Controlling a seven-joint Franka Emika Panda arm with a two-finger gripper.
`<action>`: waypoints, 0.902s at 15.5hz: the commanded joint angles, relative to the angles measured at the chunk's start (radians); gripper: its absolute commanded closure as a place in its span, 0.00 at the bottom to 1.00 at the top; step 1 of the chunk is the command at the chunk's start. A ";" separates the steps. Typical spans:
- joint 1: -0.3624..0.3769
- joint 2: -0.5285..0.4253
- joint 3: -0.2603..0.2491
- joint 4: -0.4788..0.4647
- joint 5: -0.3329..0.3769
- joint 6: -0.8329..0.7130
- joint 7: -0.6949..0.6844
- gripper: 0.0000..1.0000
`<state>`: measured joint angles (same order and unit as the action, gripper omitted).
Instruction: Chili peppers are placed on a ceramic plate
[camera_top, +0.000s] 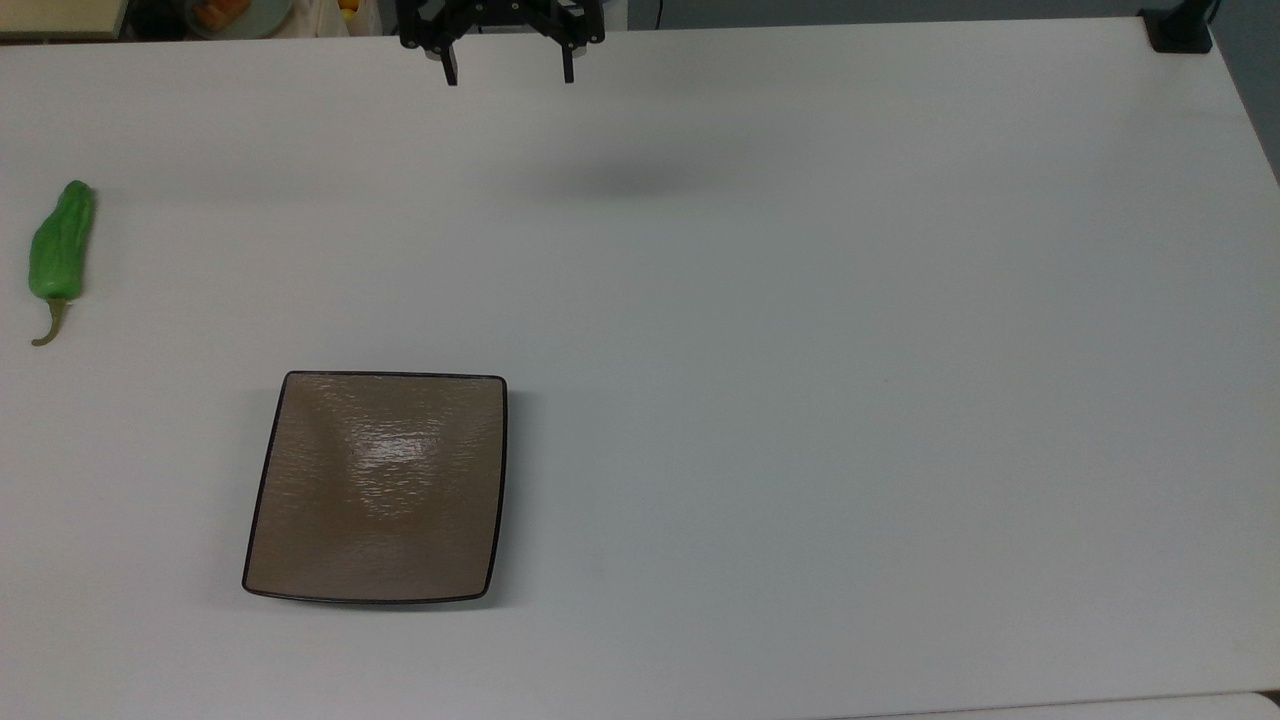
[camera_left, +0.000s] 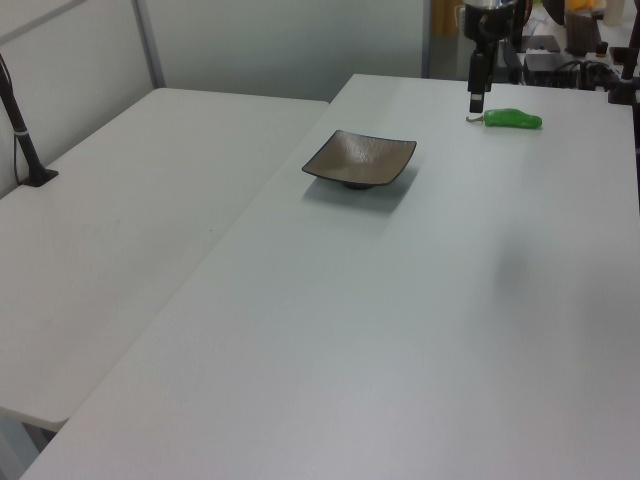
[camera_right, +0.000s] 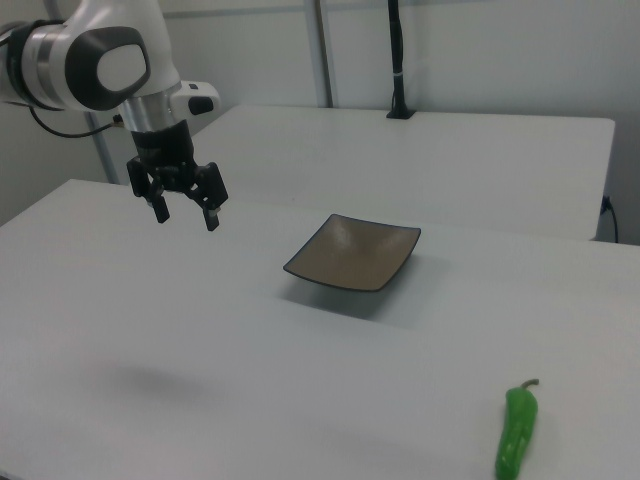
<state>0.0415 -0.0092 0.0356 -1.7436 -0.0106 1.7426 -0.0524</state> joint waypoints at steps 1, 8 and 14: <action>0.008 0.001 -0.014 -0.028 -0.006 0.079 -0.009 0.00; 0.006 0.008 -0.014 -0.024 -0.014 0.081 -0.017 0.00; 0.006 0.008 -0.016 -0.024 -0.015 0.083 -0.018 0.00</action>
<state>0.0403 0.0144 0.0292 -1.7465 -0.0124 1.7995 -0.0548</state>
